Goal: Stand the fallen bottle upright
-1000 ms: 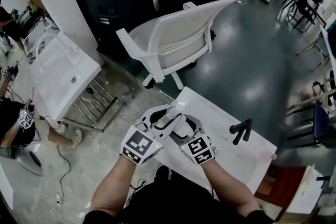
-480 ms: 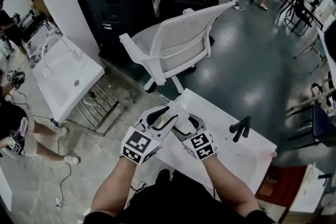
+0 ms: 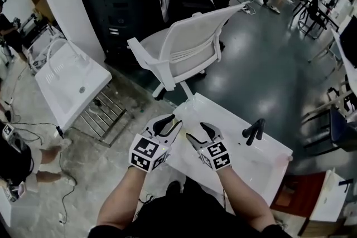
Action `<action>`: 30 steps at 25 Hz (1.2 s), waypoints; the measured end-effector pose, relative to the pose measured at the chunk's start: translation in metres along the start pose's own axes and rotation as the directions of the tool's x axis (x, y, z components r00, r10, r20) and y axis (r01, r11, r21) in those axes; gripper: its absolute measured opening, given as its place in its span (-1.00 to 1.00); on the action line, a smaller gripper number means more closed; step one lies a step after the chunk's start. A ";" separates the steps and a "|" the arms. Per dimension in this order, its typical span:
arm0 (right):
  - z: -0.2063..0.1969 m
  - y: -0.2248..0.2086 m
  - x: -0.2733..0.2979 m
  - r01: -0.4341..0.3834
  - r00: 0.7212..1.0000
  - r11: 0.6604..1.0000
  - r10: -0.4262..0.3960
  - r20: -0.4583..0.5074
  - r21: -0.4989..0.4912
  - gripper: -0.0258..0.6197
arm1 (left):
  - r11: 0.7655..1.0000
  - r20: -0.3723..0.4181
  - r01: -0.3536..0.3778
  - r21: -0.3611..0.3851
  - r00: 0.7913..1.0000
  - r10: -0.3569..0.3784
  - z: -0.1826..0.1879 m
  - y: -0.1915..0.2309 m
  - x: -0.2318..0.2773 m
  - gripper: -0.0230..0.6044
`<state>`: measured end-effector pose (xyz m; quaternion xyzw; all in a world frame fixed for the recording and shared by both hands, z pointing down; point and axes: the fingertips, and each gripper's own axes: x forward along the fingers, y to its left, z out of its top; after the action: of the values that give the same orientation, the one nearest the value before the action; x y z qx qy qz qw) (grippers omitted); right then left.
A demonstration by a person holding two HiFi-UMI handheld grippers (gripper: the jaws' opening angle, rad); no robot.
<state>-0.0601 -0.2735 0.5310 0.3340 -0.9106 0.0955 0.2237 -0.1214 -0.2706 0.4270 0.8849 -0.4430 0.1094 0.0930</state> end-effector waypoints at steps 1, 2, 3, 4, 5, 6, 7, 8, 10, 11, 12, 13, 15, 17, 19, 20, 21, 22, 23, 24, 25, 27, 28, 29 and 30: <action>0.001 0.000 -0.003 0.011 1.000 1.000 -0.011 0.005 0.003 -0.01 | 1.000 0.001 -0.006 -0.003 1.000 0.006 0.000 0.000 -0.003 -0.55; 0.002 0.001 -0.008 0.023 1.000 1.000 -0.023 0.011 0.008 -0.03 | 1.000 0.003 -0.010 -0.007 1.000 0.010 0.000 0.000 -0.007 -0.58; 0.004 0.003 -0.013 0.034 0.999 0.999 -0.034 0.019 0.011 -0.05 | 1.000 0.007 -0.012 -0.013 1.000 0.012 0.001 -0.001 -0.010 -0.61; 0.006 0.004 -0.019 0.046 0.999 0.999 -0.046 0.025 0.014 -0.08 | 1.000 0.010 -0.011 -0.018 1.000 0.011 0.001 -0.003 -0.014 -0.63; 0.007 0.006 -0.026 0.056 0.998 0.998 -0.057 0.032 0.018 -0.11 | 1.000 0.013 -0.008 -0.021 1.000 0.008 0.001 -0.005 -0.018 -0.65; 0.008 0.009 -0.033 0.065 0.997 0.998 -0.066 0.037 0.025 -0.13 | 1.000 0.014 -0.004 -0.021 1.000 0.005 0.001 -0.007 -0.022 -0.66; 0.008 0.012 -0.041 0.072 0.996 0.997 -0.074 0.044 0.034 -0.15 | 1.000 0.011 -0.002 -0.016 1.000 0.002 -0.001 -0.010 -0.026 -0.68; 0.007 0.015 -0.050 0.080 0.995 0.996 -0.082 0.050 0.044 -0.16 | 1.000 0.006 -0.002 -0.006 1.000 0.002 -0.003 -0.014 -0.029 -0.69; 0.006 0.022 -0.070 0.100 0.993 0.993 -0.104 0.059 0.061 -0.20 | 1.000 -0.008 -0.005 0.023 1.000 0.005 -0.007 -0.020 -0.035 -0.72; 0.005 0.025 -0.081 0.113 0.991 0.991 -0.117 0.061 0.066 -0.22 | 0.999 -0.012 -0.004 0.033 1.000 0.005 -0.009 -0.023 -0.037 -0.72; 0.003 0.027 -0.091 0.127 0.989 0.989 -0.131 0.063 0.072 -0.24 | 0.999 -0.013 -0.001 0.038 1.000 0.002 -0.010 -0.027 -0.039 -0.73; 0.002 0.029 -0.101 0.141 0.987 0.987 -0.146 0.063 0.078 -0.26 | 0.999 -0.011 0.004 0.040 1.000 -0.004 -0.011 -0.031 -0.041 -0.74; -0.001 0.030 -0.120 0.167 0.983 0.982 -0.173 0.065 0.094 -0.29 | 0.999 -0.005 0.018 0.042 1.000 -0.017 -0.012 -0.038 -0.044 -0.74; -0.002 0.030 -0.138 0.189 0.977 0.975 -0.198 0.073 0.119 -0.34 | 0.999 0.002 0.032 0.039 0.999 -0.032 -0.010 -0.047 -0.047 -0.75; -0.001 0.027 -0.155 0.211 0.970 0.965 -0.226 0.091 0.154 -0.38 | 0.998 0.007 0.050 0.029 0.999 -0.050 -0.009 -0.057 -0.048 -0.76; 0.000 0.025 -0.163 0.222 0.965 0.960 -0.242 0.103 0.171 -0.42 | 0.998 0.008 0.060 0.026 0.998 -0.060 -0.009 -0.062 -0.048 -0.76; 0.001 0.023 -0.171 0.232 0.960 0.955 -0.255 0.115 0.185 -0.48 | 0.997 0.006 0.069 0.023 0.998 -0.069 -0.009 -0.067 -0.047 -0.76; 0.002 0.022 -0.178 0.239 0.956 0.951 -0.266 0.125 0.196 -0.53 | 0.997 0.002 0.077 0.020 0.997 -0.077 -0.009 -0.073 -0.046 -0.77; 0.001 0.021 -0.185 0.243 0.953 0.949 -0.272 0.131 0.203 -0.59 | 0.996 -0.002 0.083 0.016 0.997 -0.083 -0.010 -0.078 -0.045 -0.77; 0.001 0.019 -0.192 0.245 0.952 0.947 -0.276 0.135 0.207 -0.65 | 0.996 -0.005 0.088 0.008 0.996 -0.088 -0.011 -0.083 -0.043 -0.77; 0.000 0.018 -0.199 0.244 0.951 0.946 -0.277 0.141 0.211 -0.71 | 0.996 -0.008 0.091 -0.001 0.996 -0.091 -0.011 -0.088 -0.040 -0.78; 0.000 0.014 -0.214 0.233 0.948 0.946 -0.273 0.162 0.227 -0.80 | 0.995 -0.010 0.095 -0.017 0.995 -0.095 -0.010 -0.100 -0.032 -0.78; -0.001 0.011 -0.222 0.226 0.947 0.945 -0.270 0.175 0.236 -0.83 | 0.995 -0.010 0.097 -0.022 0.995 -0.097 -0.009 -0.107 -0.028 -0.78; -0.002 0.008 -0.232 0.223 0.945 0.945 -0.270 0.183 0.240 -0.86 | 0.995 -0.011 0.098 -0.023 0.995 -0.098 -0.007 -0.115 -0.023 -0.78; -0.004 0.004 -0.242 0.224 0.944 0.945 -0.271 0.187 0.240 -0.87 | 0.995 -0.011 0.097 -0.021 0.995 -0.098 -0.006 -0.123 -0.018 -0.79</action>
<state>0.1019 -0.1323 0.4204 0.4770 -0.8643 0.1276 0.0954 -0.0333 -0.1827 0.4193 0.9038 -0.3998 0.1057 0.1101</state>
